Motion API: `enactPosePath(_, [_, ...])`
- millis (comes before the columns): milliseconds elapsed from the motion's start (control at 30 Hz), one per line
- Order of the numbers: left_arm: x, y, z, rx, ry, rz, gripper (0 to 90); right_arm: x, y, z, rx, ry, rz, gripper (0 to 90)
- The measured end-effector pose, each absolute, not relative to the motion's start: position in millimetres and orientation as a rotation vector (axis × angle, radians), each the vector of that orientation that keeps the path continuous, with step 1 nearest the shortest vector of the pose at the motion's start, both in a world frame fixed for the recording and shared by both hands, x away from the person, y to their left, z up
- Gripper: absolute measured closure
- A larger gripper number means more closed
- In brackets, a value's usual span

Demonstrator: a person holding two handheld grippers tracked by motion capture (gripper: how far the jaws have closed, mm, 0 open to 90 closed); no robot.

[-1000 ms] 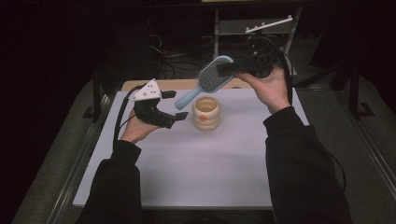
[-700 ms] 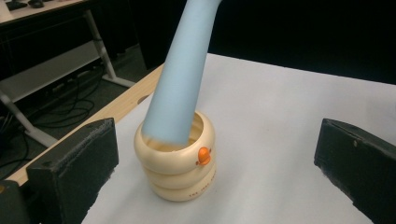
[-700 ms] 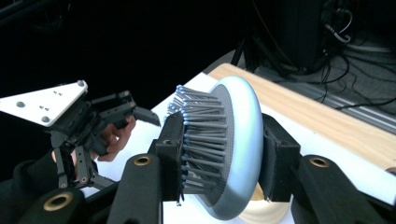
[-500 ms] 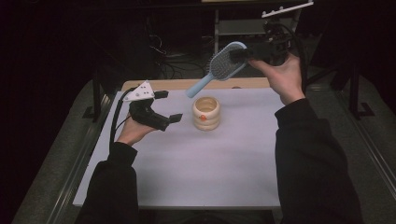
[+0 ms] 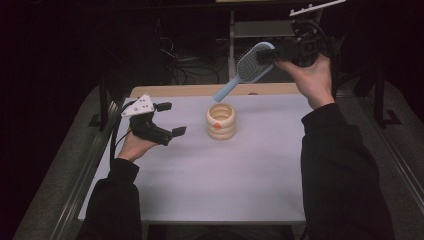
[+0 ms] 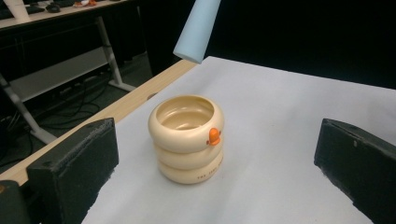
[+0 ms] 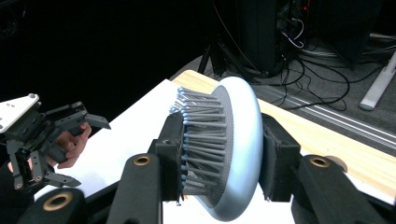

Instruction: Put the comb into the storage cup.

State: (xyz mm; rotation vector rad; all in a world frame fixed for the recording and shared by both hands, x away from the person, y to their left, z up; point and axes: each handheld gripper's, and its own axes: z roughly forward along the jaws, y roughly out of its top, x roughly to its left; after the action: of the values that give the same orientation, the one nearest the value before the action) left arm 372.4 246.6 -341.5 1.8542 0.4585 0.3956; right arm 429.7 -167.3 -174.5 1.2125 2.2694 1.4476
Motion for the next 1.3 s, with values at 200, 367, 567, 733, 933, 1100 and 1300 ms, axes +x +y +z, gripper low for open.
enactPosePath(200, [368, 258, -347, 1.832, 0.477, 0.422, 0.0, 434, -165, -175, 1.203, 2.275, 1.440, 57.5])
enactPosePath(367, [365, 269, -352, 1.808, 0.496, 0.427, 0.0, 439, -164, -177, 1.218, 2.267, 1.430, 57.5])
enactPosePath(567, [362, 281, -360, 1.789, 0.520, 0.436, 0.0, 444, -163, -181, 1.232, 2.262, 1.404, 57.4])
enactPosePath(733, [357, 290, -366, 1.777, 0.533, 0.446, 0.0, 449, -158, -185, 1.256, 2.263, 1.386, 57.4])
enactPosePath(933, [351, 299, -369, 1.769, 0.538, 0.459, 0.0, 454, -153, -192, 1.260, 2.271, 1.356, 57.4])
enactPosePath(1100, [346, 307, -374, 1.772, 0.551, 0.470, 0.0, 458, -148, -202, 1.267, 2.284, 1.333, 57.4])
enactPosePath(1300, [342, 315, -381, 1.763, 0.581, 0.483, 0.0, 462, -143, -211, 1.260, 2.301, 1.308, 57.4])
